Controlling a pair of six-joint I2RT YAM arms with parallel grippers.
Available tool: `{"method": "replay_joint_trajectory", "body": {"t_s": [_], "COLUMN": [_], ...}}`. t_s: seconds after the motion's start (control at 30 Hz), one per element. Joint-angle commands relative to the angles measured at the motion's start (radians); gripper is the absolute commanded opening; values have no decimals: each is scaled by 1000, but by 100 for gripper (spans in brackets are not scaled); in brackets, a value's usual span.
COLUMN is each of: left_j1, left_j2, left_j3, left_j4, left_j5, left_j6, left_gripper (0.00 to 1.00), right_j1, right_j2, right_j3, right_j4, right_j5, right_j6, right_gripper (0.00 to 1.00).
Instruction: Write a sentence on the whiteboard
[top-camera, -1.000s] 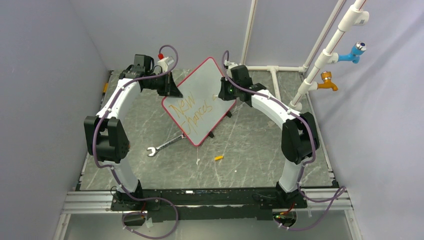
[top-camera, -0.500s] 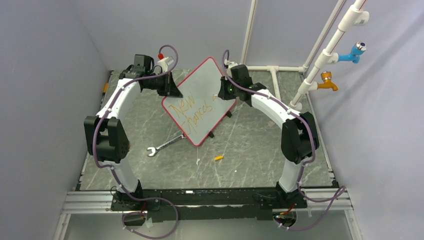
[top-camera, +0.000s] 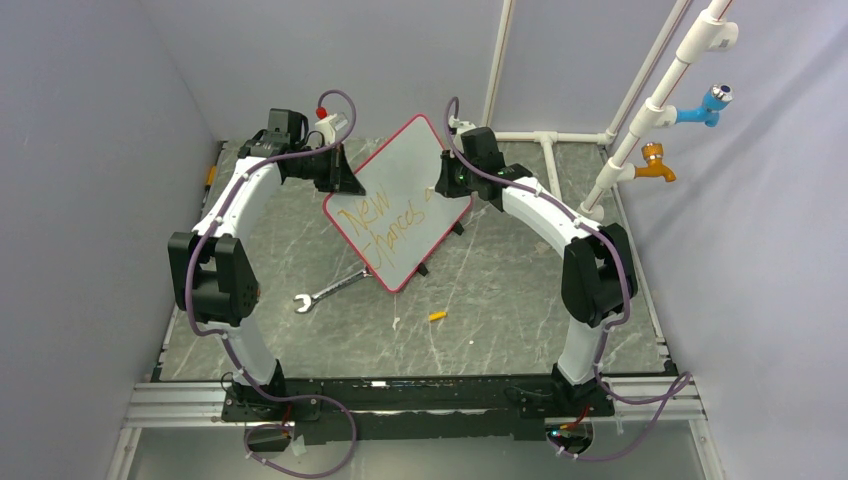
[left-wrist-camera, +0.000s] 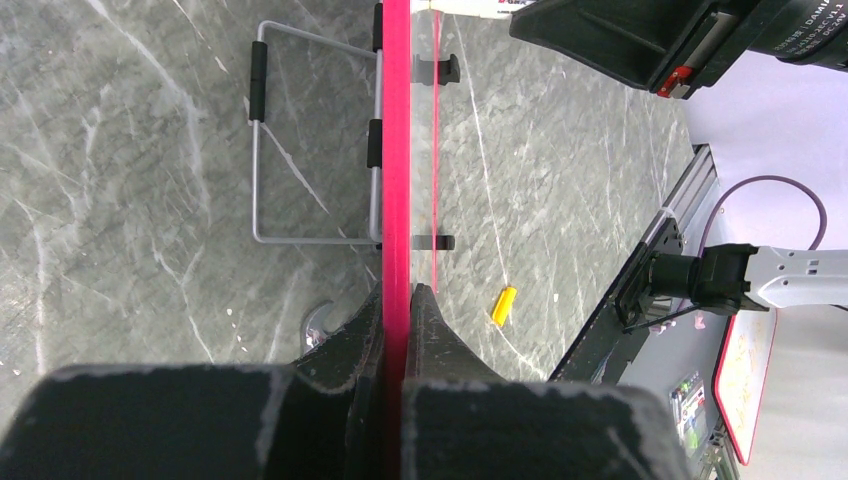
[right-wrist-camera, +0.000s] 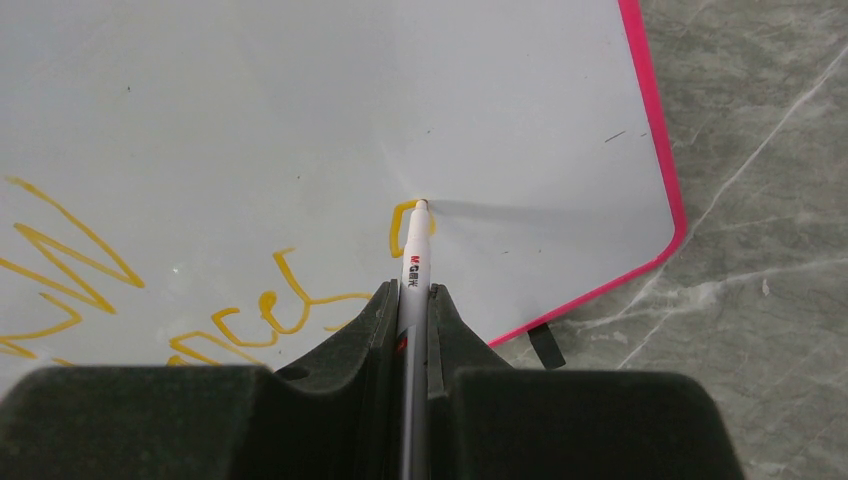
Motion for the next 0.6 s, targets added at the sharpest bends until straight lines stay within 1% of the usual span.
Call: {"method": "replay_joint_trajectory", "body": {"t_s": [0.0,0.27,0.57], "left_j1": [-23,-23,-23], "left_j2": [-23,-24,-25], "left_j3": [-8,-7,-8], "left_j4": [-18,-18,-17], "left_j5": [-87,-87,-85], "left_j6": [91,92,90], "left_gripper": [0,0,0], "right_j1": [10,9,10], "right_j2": [22,-4,-16], "right_j3": [19,-111,-105], "right_j4": [74,108,78], "right_j5": [-40,-31,24], "right_j6": [8,21,-5], "right_gripper": [0,0,0]}}
